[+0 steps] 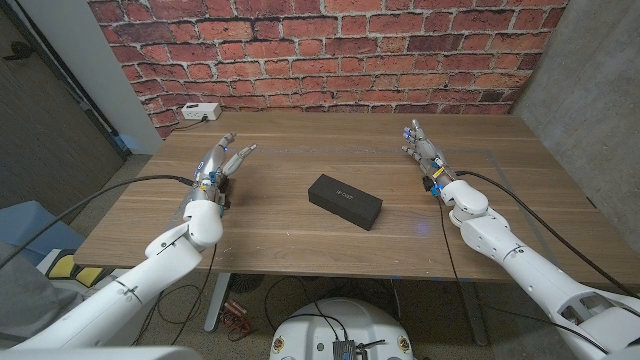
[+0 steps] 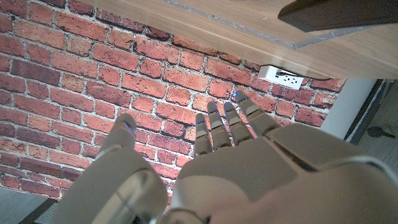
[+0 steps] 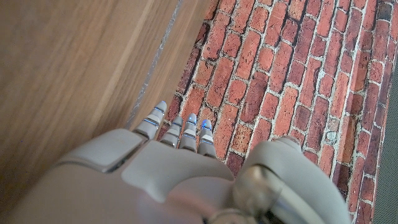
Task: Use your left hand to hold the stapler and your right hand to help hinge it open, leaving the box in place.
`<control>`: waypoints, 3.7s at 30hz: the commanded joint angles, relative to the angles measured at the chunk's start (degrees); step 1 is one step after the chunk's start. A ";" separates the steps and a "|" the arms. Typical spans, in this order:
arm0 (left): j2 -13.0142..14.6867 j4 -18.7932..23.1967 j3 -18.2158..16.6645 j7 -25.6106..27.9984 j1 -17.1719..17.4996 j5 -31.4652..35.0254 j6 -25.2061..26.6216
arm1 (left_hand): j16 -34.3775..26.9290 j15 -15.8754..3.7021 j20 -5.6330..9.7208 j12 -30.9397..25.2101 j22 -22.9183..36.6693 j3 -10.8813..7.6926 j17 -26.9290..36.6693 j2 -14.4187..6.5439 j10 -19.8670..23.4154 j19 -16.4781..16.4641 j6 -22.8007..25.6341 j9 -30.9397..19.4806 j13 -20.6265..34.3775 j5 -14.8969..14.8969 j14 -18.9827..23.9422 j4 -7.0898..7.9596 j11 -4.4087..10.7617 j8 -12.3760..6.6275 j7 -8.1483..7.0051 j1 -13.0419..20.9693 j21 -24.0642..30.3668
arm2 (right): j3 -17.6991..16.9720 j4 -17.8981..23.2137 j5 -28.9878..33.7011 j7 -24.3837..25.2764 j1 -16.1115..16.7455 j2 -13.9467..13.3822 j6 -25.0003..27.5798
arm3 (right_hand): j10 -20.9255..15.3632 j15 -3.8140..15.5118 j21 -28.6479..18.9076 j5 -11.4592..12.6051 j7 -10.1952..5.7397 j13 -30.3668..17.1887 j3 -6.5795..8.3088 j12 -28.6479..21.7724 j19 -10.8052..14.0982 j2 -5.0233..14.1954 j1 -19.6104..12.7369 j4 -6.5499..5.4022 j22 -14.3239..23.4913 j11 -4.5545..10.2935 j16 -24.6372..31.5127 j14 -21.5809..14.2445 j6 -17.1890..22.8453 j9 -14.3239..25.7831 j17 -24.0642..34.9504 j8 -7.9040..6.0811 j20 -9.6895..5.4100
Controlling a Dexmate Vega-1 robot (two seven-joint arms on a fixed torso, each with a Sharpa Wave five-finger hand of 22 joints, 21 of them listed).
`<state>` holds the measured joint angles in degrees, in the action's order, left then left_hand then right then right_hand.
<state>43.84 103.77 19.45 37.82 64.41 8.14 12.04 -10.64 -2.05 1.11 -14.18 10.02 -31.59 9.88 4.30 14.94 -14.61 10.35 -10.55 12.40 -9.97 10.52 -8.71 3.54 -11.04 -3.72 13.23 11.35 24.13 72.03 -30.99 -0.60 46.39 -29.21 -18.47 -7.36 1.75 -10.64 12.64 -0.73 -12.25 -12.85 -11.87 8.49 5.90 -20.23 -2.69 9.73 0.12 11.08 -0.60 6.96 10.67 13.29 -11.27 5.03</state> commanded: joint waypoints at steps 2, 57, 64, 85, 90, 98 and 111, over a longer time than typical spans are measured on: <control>0.23 -0.98 -0.44 1.23 0.69 1.20 -0.60 | -0.04 -4.05 -0.10 -0.33 0.07 0.46 0.09 0.20 0.80 0.15 0.79 -0.13 0.29 -0.27 0.40 -0.12 0.48 -0.51 -0.35 0.42 0.06 | -0.08 -0.81 -0.22 -0.09 -0.55 0.32 -0.28 | -0.17 1.54 -0.29 -0.06 -0.39 0.01 0.00 0.01 0.04 0.11 -0.56 0.37 0.18 0.16 0.57 -0.70 0.20 0.20 -0.05 -0.17 0.58; 0.58 2.36 1.76 9.94 3.25 13.64 12.56 | -3.13 -6.88 0.12 -2.68 1.54 1.88 0.63 0.08 9.42 -20.62 11.03 -0.49 2.12 -0.21 20.18 0.09 2.47 -1.90 -0.20 3.94 7.24 | -0.89 0.49 -1.47 -1.24 1.28 -1.49 0.30 | 0.69 1.38 -0.37 -0.22 -0.65 0.21 0.40 0.42 0.26 0.30 -0.71 0.66 0.18 0.27 0.54 -0.59 -0.39 0.20 -0.86 0.10 0.56; 1.61 2.95 1.58 8.26 3.66 13.76 13.71 | -2.62 -6.76 -0.92 -2.63 1.43 2.00 0.63 0.31 9.66 -18.90 11.07 -0.51 2.20 -0.19 19.68 0.12 2.73 -1.73 -0.39 3.98 6.46 | -1.05 0.79 -1.55 -1.20 1.49 -1.75 0.37 | 0.67 1.41 -0.36 -0.23 -0.66 0.23 0.46 0.40 0.27 0.37 -0.72 0.67 0.18 0.25 0.55 -0.57 -0.46 0.20 -0.91 0.12 0.60; 2.03 2.59 2.23 7.12 3.74 14.11 16.13 | -2.72 -7.51 -0.99 -2.45 1.18 2.22 0.78 0.19 10.75 -21.21 11.34 -0.57 2.49 -0.19 22.14 0.64 3.11 -1.27 -0.46 3.72 6.80 | -1.29 2.40 -1.48 -0.52 2.68 -2.41 0.75 | 0.56 1.42 -0.36 -0.28 -0.62 0.27 0.57 0.32 0.26 0.45 -0.66 0.70 0.18 0.20 0.57 -0.51 -0.42 0.20 -1.04 0.08 0.63; 1.90 2.94 2.15 7.57 4.20 14.19 16.83 | -2.86 -7.70 -1.44 -2.45 1.34 2.29 0.82 0.19 11.02 -21.22 11.99 -0.57 2.53 -0.18 22.89 0.72 3.00 -1.45 -0.83 3.60 6.85 | -1.25 2.64 -1.45 -0.42 2.74 -2.47 0.97 | 0.48 1.41 -0.35 -0.29 -0.62 0.28 0.59 0.29 0.25 0.45 -0.65 0.72 0.18 0.24 0.57 -0.50 -0.36 0.20 -1.09 0.05 0.60; 1.71 4.15 1.63 8.09 5.09 14.05 18.06 | -2.86 -7.90 -1.29 -3.08 1.56 1.96 0.79 -0.23 13.09 -21.95 13.25 -0.58 2.66 -0.26 23.75 0.58 3.31 -1.76 -1.05 4.14 7.20 | -1.23 2.62 -1.59 -0.51 2.60 -2.33 1.09 | 0.42 1.36 -0.36 -0.31 -0.58 0.30 0.68 0.25 0.28 0.51 -0.66 0.75 0.18 0.15 0.59 -0.50 -0.39 0.20 -1.17 0.05 0.63; 2.35 5.76 0.96 7.76 6.97 14.04 21.44 | -2.45 -7.97 -1.14 -2.88 1.88 1.85 0.78 -0.22 13.23 -22.54 15.71 -0.71 2.98 -0.17 24.10 0.37 3.49 -2.35 -1.38 4.67 7.59 | -1.18 2.17 -1.71 -0.74 2.17 -2.32 1.50 | 0.47 1.40 -0.36 -0.33 -0.57 0.32 0.79 0.27 0.29 0.58 -0.71 0.82 0.18 0.15 0.62 -0.52 -0.46 0.20 -1.27 0.07 0.62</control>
<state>45.77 108.29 20.96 45.48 70.03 22.10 31.02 -13.16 -3.26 -0.01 -17.01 11.61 -29.34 10.54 4.22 27.62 -36.44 26.32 -11.09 15.06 -9.97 34.09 -8.29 6.77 -13.36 -5.86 17.37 18.68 22.90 74.48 -32.60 -1.17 48.93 -31.53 -17.38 -6.95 1.74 -10.64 12.64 -1.24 -12.00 -12.06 -11.66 8.49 6.20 -20.53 -1.89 9.72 0.31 11.52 -1.22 6.44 10.79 11.97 -11.26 5.64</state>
